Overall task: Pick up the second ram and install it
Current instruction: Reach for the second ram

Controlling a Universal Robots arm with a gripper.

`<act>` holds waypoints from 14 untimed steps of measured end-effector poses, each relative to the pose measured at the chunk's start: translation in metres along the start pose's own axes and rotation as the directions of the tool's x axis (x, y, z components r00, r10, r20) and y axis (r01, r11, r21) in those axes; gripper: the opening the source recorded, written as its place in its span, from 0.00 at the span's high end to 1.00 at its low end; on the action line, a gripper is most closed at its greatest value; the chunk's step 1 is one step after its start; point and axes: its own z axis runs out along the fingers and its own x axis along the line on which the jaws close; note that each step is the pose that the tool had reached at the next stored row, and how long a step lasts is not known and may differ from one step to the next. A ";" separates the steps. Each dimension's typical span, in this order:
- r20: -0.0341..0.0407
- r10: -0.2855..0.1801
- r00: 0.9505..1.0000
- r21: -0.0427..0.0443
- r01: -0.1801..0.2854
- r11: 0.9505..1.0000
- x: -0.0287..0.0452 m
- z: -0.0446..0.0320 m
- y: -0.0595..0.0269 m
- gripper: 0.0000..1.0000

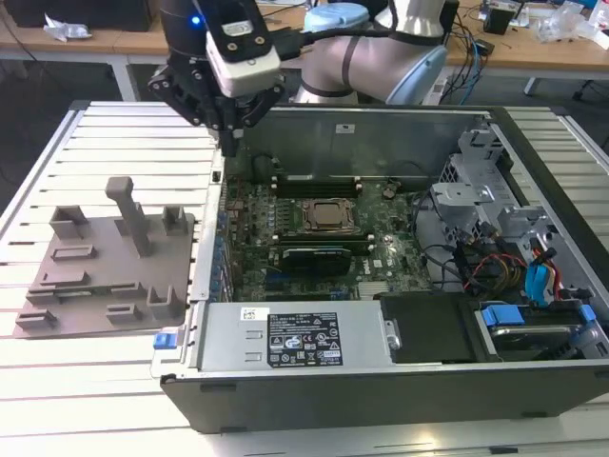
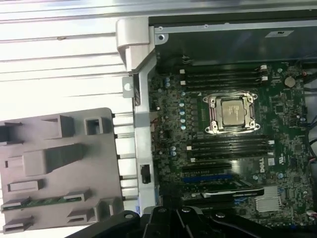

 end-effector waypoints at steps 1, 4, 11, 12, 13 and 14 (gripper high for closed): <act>0.000 0.000 1.000 0.000 0.000 1.000 0.0039 -0.0001 -0.0003 0.89; 0.000 0.000 1.000 0.000 0.000 1.000 0.0168 -0.0004 -0.0013 0.89; 0.001 0.000 1.000 0.000 0.000 1.000 0.0710 -0.0016 -0.0062 0.89; 0.002 0.000 1.000 0.000 0.000 1.000 0.0766 -0.0016 -0.0066 0.89; 0.002 0.000 1.000 0.000 0.000 1.000 0.0859 -0.0017 -0.0072 0.89; 0.002 0.000 1.000 0.000 0.000 1.000 0.0900 -0.0017 -0.0076 0.89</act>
